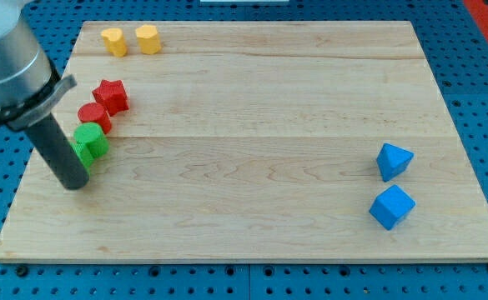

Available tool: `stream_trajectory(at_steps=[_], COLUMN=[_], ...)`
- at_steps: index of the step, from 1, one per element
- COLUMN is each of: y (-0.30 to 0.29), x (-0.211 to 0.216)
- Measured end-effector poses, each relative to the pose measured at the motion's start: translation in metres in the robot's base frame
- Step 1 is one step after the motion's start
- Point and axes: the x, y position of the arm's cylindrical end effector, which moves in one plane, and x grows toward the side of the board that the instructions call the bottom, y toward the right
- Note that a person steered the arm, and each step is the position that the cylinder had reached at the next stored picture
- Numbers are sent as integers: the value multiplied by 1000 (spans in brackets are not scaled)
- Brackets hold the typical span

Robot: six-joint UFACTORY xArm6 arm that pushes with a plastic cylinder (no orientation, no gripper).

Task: Move the green star along with green circle to the right of the red blocks

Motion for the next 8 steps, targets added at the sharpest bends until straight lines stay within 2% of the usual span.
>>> stream_trajectory(at_steps=[1, 2, 4, 5, 6, 8], y=[-10, -44, -39, 13, 71, 153], x=[-11, -11, -40, -72, -79, -83])
